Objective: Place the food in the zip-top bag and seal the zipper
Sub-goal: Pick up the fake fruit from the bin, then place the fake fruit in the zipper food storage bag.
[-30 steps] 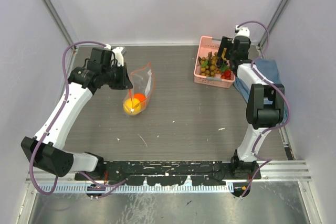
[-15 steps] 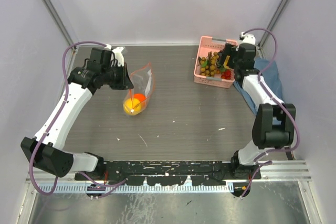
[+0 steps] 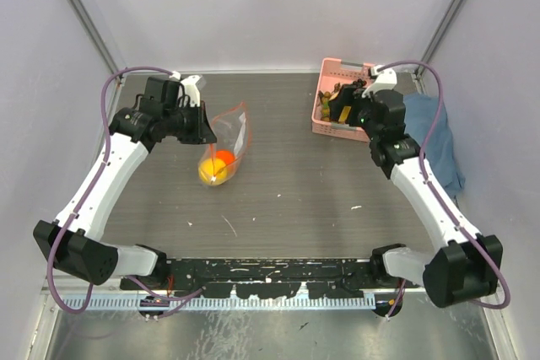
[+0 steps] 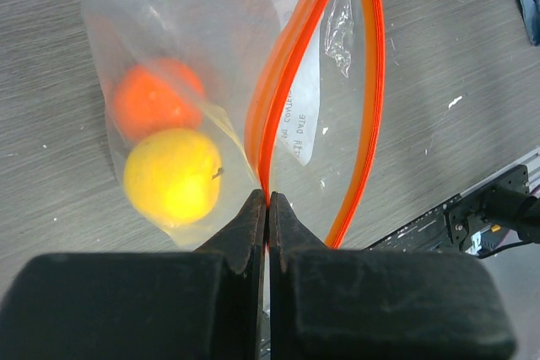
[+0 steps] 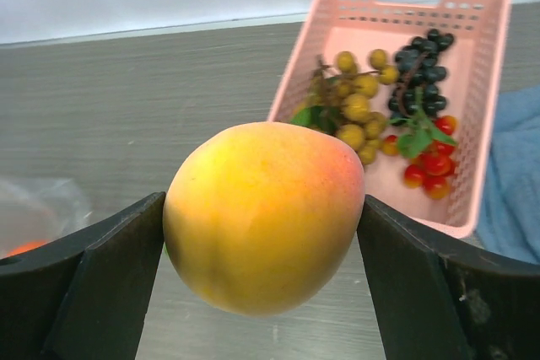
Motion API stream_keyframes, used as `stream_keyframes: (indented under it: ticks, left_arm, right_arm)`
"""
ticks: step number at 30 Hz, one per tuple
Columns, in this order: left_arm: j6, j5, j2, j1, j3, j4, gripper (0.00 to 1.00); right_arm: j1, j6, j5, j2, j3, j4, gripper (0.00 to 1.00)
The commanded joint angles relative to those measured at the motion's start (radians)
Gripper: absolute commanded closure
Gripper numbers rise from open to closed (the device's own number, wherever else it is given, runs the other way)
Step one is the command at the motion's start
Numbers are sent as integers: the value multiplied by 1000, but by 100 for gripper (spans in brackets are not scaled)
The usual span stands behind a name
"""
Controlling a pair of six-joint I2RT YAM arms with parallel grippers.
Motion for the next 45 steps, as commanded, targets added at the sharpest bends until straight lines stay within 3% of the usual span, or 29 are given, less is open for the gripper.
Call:
stream_keyframes:
  ticks: [1,13,20,25,32,45]
  left_arm:
    - [3,37,-31,3,2,54,100]
    - [7,78,-33,3,2,53,100]
    - [9,98,-33,3,1,54,100]
    - [9,116,-35,2,1,53,100]
    - [10,139,-34,2,1,54,100]
    - [16,167,-34,-7,2,54,100]
  right_arm:
    - [113,13,6,-86,-11,13,35]
    - [469,-78,-8,-123,-6,169,34]
    - [582,-185,-179,-60,6,305,34]
    - [599,-234,-330,32,21,372,34]
    - [601,-279,-416,130,14,479,34]
    - [601,-303,-356,377,54,614,34]
